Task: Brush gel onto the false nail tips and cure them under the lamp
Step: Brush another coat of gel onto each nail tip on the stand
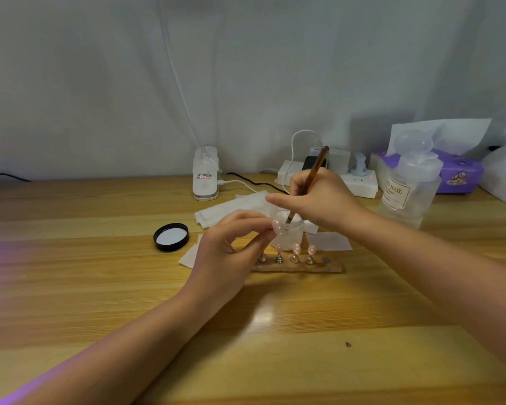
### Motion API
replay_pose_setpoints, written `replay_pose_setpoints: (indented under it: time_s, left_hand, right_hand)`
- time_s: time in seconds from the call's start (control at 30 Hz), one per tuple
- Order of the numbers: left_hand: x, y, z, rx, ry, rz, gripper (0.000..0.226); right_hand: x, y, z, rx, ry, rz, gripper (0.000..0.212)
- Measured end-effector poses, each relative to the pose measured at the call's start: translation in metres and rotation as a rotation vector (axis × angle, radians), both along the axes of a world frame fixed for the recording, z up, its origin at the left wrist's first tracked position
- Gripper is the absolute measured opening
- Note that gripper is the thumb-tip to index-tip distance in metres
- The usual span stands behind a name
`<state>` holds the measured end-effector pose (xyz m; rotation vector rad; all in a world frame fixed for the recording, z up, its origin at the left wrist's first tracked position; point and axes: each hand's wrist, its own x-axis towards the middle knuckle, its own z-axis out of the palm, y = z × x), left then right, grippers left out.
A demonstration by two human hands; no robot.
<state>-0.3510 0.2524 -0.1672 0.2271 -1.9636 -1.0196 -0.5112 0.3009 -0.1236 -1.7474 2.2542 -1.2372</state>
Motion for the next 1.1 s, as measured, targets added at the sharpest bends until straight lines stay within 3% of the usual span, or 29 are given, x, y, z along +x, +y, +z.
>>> replay_pose_setpoints:
  time_s: [0.27, 0.53, 0.73, 0.87, 1.1]
  left_hand:
    - [0.0, 0.001, 0.002, 0.057, -0.009, 0.035, 0.025]
    - [0.001, 0.003, 0.002, 0.095, -0.037, 0.051, 0.021]
    - [0.002, 0.003, 0.003, 0.095, -0.054, 0.062, 0.02]
    - [0.002, 0.003, 0.003, 0.077, -0.077, 0.055, 0.021]
    - [0.002, 0.004, 0.004, 0.048, -0.089, 0.052, 0.021]
  right_hand:
    - [-0.016, 0.007, 0.013, -0.217, -0.319, -0.124, 0.038]
    - [-0.027, 0.023, 0.0, -0.201, -0.536, -0.237, 0.034]
    - [-0.029, 0.034, -0.001, -0.284, -0.536, -0.289, 0.034]
    - [-0.013, 0.049, -0.016, -0.509, -0.625, -0.262, 0.036]
    - [0.017, 0.068, -0.037, -0.593, -0.337, 0.053, 0.034]
